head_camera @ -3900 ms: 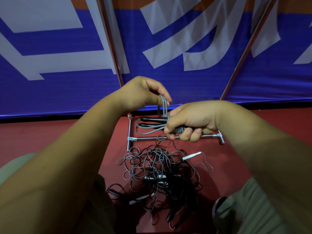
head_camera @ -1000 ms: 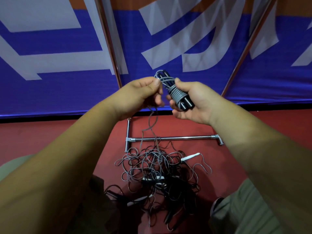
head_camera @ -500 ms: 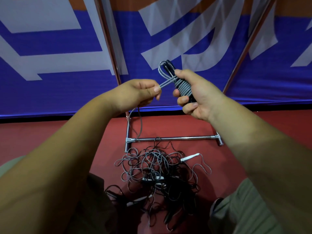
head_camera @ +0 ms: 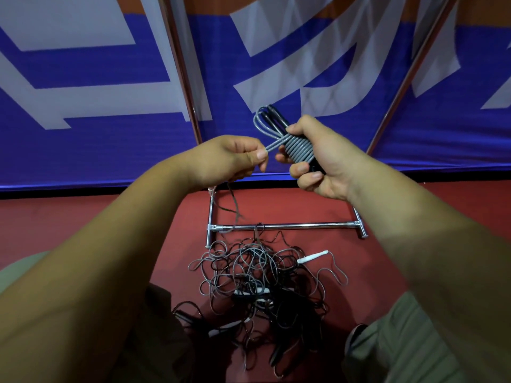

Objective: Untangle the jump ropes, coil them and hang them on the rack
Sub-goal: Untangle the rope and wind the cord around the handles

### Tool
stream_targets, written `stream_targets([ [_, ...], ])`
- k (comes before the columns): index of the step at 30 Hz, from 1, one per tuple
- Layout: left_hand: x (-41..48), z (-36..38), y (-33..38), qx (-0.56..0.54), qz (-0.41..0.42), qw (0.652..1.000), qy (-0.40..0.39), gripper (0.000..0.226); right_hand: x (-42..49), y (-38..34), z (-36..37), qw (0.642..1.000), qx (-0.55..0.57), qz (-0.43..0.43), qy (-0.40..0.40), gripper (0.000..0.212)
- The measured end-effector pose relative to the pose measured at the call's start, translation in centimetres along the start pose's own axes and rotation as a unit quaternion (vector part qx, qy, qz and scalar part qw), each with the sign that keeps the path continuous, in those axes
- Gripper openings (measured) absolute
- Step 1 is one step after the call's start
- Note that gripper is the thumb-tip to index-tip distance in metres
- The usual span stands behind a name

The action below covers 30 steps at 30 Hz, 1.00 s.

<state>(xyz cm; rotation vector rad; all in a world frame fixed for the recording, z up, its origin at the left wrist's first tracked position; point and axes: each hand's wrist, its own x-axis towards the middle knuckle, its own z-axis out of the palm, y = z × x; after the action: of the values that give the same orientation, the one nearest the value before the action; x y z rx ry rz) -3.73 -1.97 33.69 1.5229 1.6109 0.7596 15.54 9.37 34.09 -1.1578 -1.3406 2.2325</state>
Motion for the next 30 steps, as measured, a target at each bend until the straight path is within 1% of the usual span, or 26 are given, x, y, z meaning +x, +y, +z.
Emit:
stream_targets([
  [3, 0.1, 0.0, -0.2, 0.0, -0.007, 1.0, 0.0, 0.032, -0.1, 0.1, 0.4, 1.0, 0.017, -0.007, 0.002, 0.028],
  [5, 0.2, 0.0, -0.3, 0.001, -0.017, 1.0, -0.014, 0.03, -0.2, 0.2, 0.7, 1.0, 0.016, -0.018, -0.005, 0.026],
  [11, 0.3, 0.4, -0.8, 0.018, -0.061, 0.997, -0.044, 0.022, -0.2, 0.6, 0.8, 0.997, -0.052, -0.048, -0.005, 0.031],
  [14, 0.6, 0.9, -1.0, 0.065, -0.078, 0.994, -0.031, 0.024, -0.4, 0.7, 0.9, 0.997, -0.064, -0.046, -0.015, 0.032],
  [16, 0.8, 1.3, -1.2, 0.075, -0.078, 0.994, -0.004, 0.026, -0.7, 0.6, 1.0, 0.995, -0.08, -0.041, -0.034, 0.034],
  [19, 0.8, 1.7, -1.3, 0.079, -0.056, 0.995, 0.032, 0.022, -1.0, 0.7, 1.0, 0.99, -0.1, -0.033, -0.096, 0.036],
  [22, 0.4, 1.1, -1.5, 0.014, -0.005, 0.998, 0.06, 0.021, -1.1, 0.8, 0.7, 0.979, -0.093, 0.013, -0.182, 0.037],
  [25, 0.0, 0.3, -1.7, 0.01, 0.06, 0.997, 0.041, 0.005, -1.7, 0.9, 0.2, 0.952, -0.137, 0.092, -0.259, 0.037],
  [26, -0.1, 0.3, -1.5, -0.002, 0.062, 0.998, 0.033, 0.01, -1.8, 1.0, 0.2, 0.94, -0.161, 0.119, -0.276, 0.037],
  [27, -0.2, 0.5, -1.3, -0.036, 0.049, 0.998, 0.03, 0.015, -1.9, 1.2, 0.1, 0.929, -0.185, 0.142, -0.288, 0.037],
  [29, 0.0, 0.8, -0.7, -0.06, 0.034, 0.997, 0.025, 0.013, -1.8, 1.6, 0.1, 0.914, -0.226, 0.17, -0.29, 0.034],
  [30, 0.1, 1.0, -0.4, -0.038, 0.034, 0.998, 0.023, 0.01, -1.6, 1.8, 0.1, 0.913, -0.241, 0.173, -0.281, 0.029],
])
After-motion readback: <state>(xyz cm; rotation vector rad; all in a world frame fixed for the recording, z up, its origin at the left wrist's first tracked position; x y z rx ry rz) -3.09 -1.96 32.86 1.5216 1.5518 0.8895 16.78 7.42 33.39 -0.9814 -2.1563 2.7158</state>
